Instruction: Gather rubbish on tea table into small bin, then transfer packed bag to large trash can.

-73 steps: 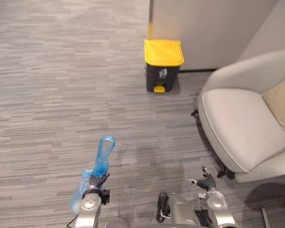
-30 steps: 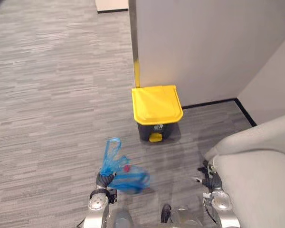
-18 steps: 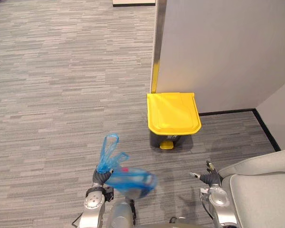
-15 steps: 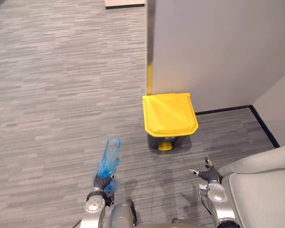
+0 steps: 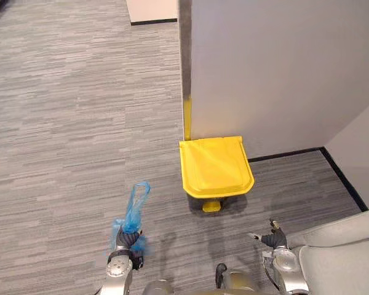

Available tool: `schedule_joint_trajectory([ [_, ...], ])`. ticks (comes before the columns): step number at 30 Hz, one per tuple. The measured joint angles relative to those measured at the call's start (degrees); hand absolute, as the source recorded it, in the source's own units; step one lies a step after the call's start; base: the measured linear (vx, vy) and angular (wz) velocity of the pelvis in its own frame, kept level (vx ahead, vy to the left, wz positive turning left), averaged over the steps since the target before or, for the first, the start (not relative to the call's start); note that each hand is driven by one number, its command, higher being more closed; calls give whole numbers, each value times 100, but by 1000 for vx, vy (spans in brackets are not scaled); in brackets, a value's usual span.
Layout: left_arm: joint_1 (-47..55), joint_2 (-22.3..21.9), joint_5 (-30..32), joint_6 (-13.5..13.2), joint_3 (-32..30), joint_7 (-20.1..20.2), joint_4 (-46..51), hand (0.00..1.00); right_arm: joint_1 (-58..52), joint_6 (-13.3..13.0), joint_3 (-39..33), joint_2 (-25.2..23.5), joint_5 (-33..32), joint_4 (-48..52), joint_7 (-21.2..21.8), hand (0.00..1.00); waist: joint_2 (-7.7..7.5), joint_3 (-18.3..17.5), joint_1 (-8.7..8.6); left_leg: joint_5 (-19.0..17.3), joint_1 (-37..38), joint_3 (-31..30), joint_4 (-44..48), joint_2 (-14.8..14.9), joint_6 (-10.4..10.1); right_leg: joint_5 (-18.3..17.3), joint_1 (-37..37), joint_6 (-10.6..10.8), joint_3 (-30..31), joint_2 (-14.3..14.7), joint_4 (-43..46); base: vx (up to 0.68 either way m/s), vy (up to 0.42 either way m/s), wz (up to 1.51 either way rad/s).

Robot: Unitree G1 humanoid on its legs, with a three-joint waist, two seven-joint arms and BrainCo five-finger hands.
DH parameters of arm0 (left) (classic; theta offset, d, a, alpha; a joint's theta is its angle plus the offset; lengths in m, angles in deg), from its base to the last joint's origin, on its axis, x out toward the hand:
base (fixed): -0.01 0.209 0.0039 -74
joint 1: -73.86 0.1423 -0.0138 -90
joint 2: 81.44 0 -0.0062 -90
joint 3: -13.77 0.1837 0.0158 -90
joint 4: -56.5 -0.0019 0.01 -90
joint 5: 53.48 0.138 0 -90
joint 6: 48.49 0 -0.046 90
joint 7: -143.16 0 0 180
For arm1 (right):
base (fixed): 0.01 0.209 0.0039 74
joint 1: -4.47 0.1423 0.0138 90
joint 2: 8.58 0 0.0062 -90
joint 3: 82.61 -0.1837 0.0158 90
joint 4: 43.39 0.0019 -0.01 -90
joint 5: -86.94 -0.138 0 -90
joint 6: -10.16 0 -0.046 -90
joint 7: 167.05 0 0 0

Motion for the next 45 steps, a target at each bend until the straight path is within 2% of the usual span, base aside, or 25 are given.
schedule_joint_trajectory([
  [2,-31,-99,-1,-1,26,7,-6,100,-7,0,-66,4,0,-2,1,0,0,-10,-4,4,67,-7,-68,1,1,60,131,39,-14,12,-193,98,26,2],
  [5,-130,-152,-1,-4,78,17,-152,100,-42,-3,-135,23,-4,-64,-3,0,1,-35,-7,30,106,-31,-92,-49,25,335,410,115,-14,-9,-723,46,83,-2],
  [11,-216,-65,0,-7,68,15,-255,100,-75,-4,-165,13,-31,-220,-1,0,32,-157,-5,90,100,-169,-62,-349,119,704,807,301,-31,-265,-1472,16,99,5],
  [17,-196,33,0,12,69,12,-691,100,-7,-5,-265,-5,-122,-352,0,0,-26,-232,4,90,99,-289,-55,-457,120,919,956,269,-46,-342,-1782,-4,48,3],
  [25,-95,376,0,12,-3,-17,-689,100,30,-2,-355,2,-124,-451,-1,0,-83,-268,3,119,17,-300,-131,-519,166,1088,943,318,-40,-344,-2035,-34,-8,-2],
  [32,-78,372,0,16,-46,-15,-690,100,186,-1,-357,5,-124,-452,-1,0,-101,-267,3,169,-75,-310,-413,-519,247,1392,785,323,-34,-290,-2280,-110,-32,-4],
  [35,-33,362,2,21,-53,-6,-691,100,175,3,-357,-1,-125,-452,0,0,-178,-261,9,249,-132,-299,-501,-537,286,1543,724,277,-8,-290,-2393,-150,-48,-6],
  [39,4,252,2,19,-50,2,-689,100,159,4,-360,2,-125,-452,-1,0,-230,-275,-9,301,-157,-268,-619,-522,260,1559,661,252,38,-267,-2407,-137,-61,-8],
  [45,21,192,1,19,-75,2,-674,100,181,15,-364,11,-124,-451,0,0,-216,-269,5,317,-199,-122,-683,-473,224,1577,443,240,225,-183,-2406,-8,-44,-17],
])
